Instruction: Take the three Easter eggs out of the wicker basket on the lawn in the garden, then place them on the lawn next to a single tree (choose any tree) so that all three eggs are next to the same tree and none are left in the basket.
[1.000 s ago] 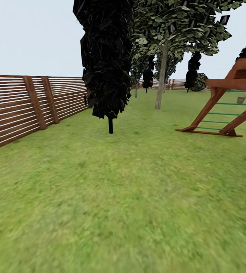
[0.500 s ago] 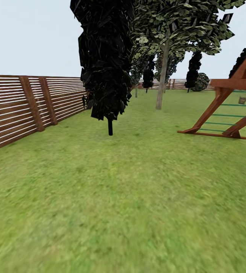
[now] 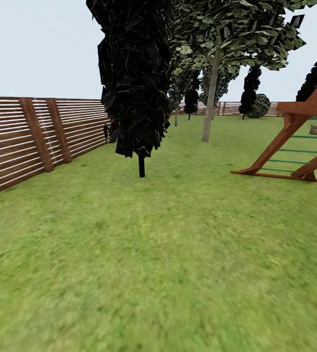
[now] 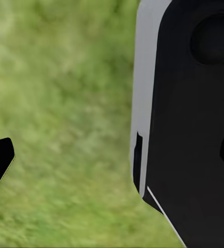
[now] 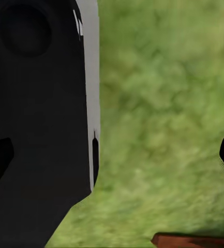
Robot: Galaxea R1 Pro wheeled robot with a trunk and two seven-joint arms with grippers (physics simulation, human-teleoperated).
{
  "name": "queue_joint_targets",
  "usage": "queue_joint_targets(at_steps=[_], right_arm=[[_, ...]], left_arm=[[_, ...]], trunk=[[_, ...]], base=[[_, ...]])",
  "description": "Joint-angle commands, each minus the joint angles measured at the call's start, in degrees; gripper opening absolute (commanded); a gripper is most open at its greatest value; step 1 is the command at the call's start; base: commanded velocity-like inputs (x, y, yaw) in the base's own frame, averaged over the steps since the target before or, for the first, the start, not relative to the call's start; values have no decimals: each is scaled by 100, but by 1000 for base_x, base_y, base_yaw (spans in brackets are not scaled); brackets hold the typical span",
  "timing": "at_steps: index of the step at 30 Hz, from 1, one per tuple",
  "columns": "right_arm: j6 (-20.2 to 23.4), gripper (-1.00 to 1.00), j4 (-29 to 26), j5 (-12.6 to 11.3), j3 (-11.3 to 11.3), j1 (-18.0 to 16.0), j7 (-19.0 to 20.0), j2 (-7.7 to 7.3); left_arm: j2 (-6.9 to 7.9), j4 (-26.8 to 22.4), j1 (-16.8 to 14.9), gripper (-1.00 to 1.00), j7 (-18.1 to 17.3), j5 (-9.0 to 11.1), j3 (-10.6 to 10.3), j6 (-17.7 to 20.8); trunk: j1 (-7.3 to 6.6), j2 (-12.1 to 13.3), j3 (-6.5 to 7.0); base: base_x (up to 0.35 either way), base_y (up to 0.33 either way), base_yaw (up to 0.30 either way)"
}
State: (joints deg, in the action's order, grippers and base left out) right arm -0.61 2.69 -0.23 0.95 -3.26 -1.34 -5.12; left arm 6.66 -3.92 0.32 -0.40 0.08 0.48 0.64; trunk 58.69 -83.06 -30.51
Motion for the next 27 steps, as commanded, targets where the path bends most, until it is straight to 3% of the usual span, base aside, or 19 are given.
queue_joint_targets(at_steps=[1, 15, 27], right_arm=[[-7, 100, 14, 2, 11, -8, -10, 2], [-26, 100, 12, -46, -13, -8, -7, 10], [-27, 100, 12, -55, -51, -8, 5, 11]], left_arm=[[1, -12, 3, 100, -4, 1, 5, 6], [-15, -12, 3, 100, -4, 1, 5, 15], [-16, -12, 3, 100, -4, 1, 5, 15]], trunk=[[3, -2, -4], [3, -2, -5], [3, -2, -10]], base=[[336, 0, 0], [336, 0, -14], [336, 0, -265]])
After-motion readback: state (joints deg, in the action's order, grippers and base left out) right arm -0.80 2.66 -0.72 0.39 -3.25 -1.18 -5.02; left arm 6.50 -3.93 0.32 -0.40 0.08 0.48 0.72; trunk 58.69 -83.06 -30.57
